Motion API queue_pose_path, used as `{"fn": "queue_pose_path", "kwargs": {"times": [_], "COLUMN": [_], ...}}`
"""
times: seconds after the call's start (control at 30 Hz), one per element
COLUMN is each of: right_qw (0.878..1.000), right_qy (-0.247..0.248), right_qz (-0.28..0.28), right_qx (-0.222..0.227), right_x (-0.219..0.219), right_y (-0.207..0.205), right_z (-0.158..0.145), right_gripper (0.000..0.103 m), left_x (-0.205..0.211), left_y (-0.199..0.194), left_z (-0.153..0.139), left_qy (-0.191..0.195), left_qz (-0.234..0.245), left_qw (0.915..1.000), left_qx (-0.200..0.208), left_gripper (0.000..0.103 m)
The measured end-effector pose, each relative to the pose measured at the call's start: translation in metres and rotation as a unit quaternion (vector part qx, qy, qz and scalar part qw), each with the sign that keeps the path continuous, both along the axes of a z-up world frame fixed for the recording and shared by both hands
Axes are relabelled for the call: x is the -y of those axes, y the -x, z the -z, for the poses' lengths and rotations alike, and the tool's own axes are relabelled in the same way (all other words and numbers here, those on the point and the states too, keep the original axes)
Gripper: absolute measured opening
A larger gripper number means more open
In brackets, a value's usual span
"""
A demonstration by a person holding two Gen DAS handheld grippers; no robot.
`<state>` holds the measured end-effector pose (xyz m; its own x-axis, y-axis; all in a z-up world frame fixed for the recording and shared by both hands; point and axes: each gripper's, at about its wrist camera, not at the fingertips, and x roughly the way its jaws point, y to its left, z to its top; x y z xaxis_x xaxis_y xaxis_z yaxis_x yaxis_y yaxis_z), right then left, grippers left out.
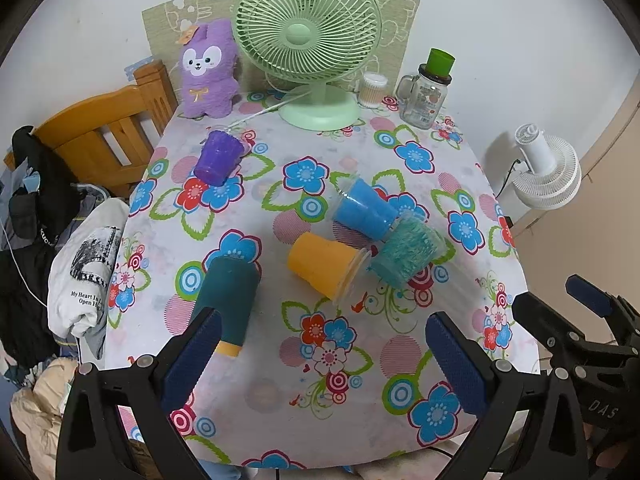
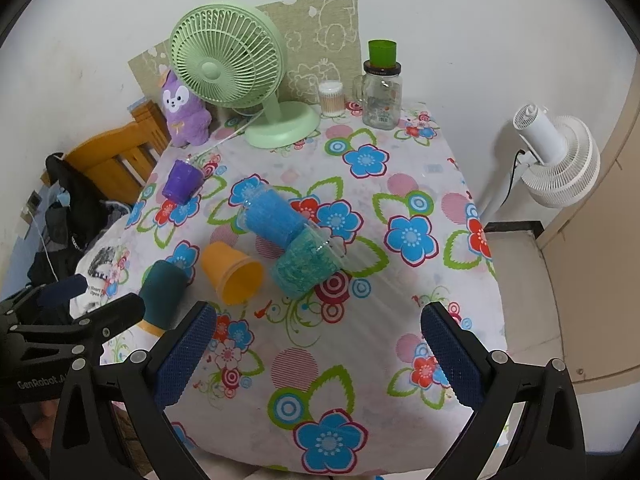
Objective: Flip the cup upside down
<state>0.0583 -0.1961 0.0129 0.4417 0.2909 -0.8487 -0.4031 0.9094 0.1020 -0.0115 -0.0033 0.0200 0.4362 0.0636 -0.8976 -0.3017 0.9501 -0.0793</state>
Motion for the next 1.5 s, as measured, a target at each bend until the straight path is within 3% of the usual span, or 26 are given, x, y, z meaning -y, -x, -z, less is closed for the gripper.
{"fn": "queue_pose_path", "kwargs": {"times": [0.53,0.83,1.17,1.37,1.5], "right_qw": [0.999,1.000,0.997,0.995,0.992], "right_qy": [0.007,0.020,0.038,0.043,0.046], "right_qz": [-0.030,0.001,0.025,0.040,0.056], "right_qx": [-0.011,-0.018,-0.056,-0.083,-0.100], "right_x": [0.003,-0.008,-0.021,-0.025,-0.023], "right_y": [-0.044,-0.089,-0.128,-0.142,-0.150], "right_z": [0.003,0.013,0.052,0.077,0.091], "right_gripper": [0.103,0.103,0.103,0.103,0.103], "left_x": [0.009,-0.004,-0.008,-0.005,-0.002], "left_y": [-0.033,-0.079,-0.134,-0.164,-0.177], "left_z": [0.008,0.033,0.079,0.108,0.122], "left_qy": [0.005,0.029,-0.005,-0.024,-0.011], "left_qz": [-0.031,-0.017,0.061,0.113,0.138], "left_qw": [0.9992,0.9985,0.9941,0.9859,0.9812], "left_qx": [-0.023,-0.042,-0.089,-0.121,-0.135], "left_gripper": [0.103,0.103,0.103,0.103,0.103]}}
